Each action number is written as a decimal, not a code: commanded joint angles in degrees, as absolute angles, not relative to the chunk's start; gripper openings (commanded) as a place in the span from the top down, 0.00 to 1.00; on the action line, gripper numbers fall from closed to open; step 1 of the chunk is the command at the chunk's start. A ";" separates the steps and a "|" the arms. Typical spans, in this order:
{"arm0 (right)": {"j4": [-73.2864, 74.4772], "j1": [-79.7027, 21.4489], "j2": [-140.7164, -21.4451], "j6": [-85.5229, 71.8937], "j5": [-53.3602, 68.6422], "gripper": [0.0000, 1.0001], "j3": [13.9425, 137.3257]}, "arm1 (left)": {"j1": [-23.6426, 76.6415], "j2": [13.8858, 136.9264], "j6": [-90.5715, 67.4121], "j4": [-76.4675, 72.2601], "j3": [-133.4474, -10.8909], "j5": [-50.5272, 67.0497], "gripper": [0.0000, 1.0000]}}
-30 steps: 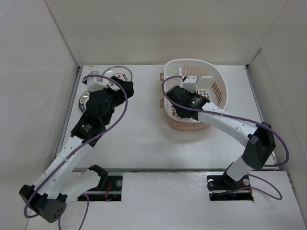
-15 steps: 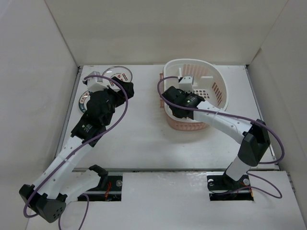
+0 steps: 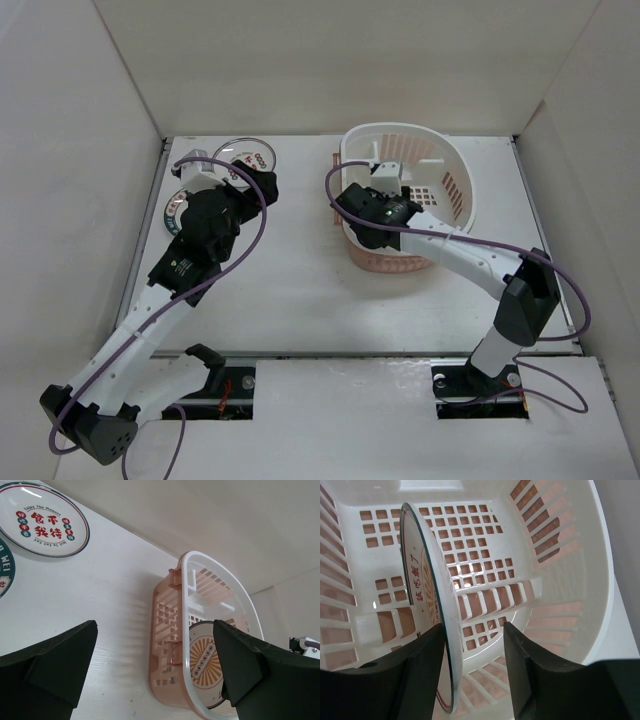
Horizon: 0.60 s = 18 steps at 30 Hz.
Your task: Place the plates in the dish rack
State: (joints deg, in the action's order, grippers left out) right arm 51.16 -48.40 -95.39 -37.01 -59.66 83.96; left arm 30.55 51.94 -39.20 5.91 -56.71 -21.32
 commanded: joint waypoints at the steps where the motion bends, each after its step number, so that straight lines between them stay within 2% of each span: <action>1: 52.56 -49.04 -95.98 -38.84 -61.44 0.44 87.09 | 30.85 51.50 -38.85 5.36 -59.24 -22.68 0.00; 2: 53.25 -49.04 -95.98 -38.85 -61.44 0.40 87.10 | 30.85 51.50 -38.85 5.36 -59.24 -22.68 0.00; 3: 54.22 -49.57 -95.98 -39.63 -61.44 0.30 87.71 | 30.85 51.50 -38.85 5.36 -59.24 -23.37 0.00; 6: 57.29 -50.09 -95.19 -41.13 -60.91 0.21 89.12 | 30.85 52.03 -39.37 5.36 -58.62 -23.91 0.00; 8: 57.91 -50.62 -94.14 -41.75 -60.91 0.11 89.82 | 30.85 53.87 -39.90 4.84 -58.10 -24.43 0.00; 9: 57.92 -50.62 -92.65 -41.75 -60.91 0.00 89.82 | 30.85 54.57 -39.90 4.83 -58.10 -24.43 0.00; 15: 57.22 -53.34 -86.67 -39.91 -63.19 0.00 92.28 | 30.85 58.53 -45.06 6.49 -57.40 -25.83 0.00; 18: 48.81 -55.97 -81.75 -30.62 -60.67 0.00 91.50 | 28.49 58.54 -50.34 7.65 -52.68 -28.39 0.00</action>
